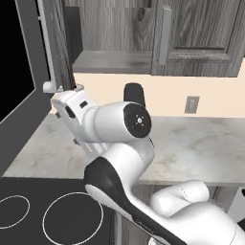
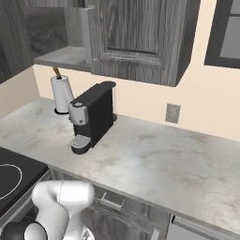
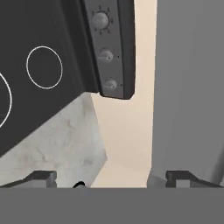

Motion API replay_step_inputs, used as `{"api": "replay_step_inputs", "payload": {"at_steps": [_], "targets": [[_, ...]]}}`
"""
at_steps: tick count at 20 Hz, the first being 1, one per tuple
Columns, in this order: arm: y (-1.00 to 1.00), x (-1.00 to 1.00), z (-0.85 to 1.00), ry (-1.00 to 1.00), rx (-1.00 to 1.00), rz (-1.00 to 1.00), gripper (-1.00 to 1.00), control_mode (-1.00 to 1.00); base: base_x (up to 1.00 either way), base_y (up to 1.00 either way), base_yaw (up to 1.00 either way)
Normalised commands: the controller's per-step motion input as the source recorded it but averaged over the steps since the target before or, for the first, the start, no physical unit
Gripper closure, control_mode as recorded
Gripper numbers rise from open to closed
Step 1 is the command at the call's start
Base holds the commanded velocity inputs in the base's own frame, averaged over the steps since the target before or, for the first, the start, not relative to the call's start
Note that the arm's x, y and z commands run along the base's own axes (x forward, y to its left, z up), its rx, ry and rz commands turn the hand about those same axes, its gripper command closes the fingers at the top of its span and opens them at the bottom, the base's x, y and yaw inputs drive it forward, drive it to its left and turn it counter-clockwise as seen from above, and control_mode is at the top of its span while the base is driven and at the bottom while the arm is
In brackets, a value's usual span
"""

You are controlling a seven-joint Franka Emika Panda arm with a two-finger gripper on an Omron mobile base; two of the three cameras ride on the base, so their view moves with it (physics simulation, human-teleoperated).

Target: Close all open cabinet doors.

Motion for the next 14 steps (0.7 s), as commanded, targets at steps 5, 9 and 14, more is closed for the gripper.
{"api": "replay_step_inputs", "payload": {"at_steps": [5, 9, 14], "targets": [[0.09, 0.02, -0.08, -0.07, -0.17, -0.21, -1.0, -1.0, 0.0, 0.0, 0.0], [0.0, 0.24, -0.04, -0.06, -0.14, -0.17, -1.0, -1.0, 0.0, 0.0, 0.0], [0.0, 0.42, -0.02, -0.01, -0.05, -0.04, -1.0, -1.0, 0.0, 0.0, 0.0]]}}
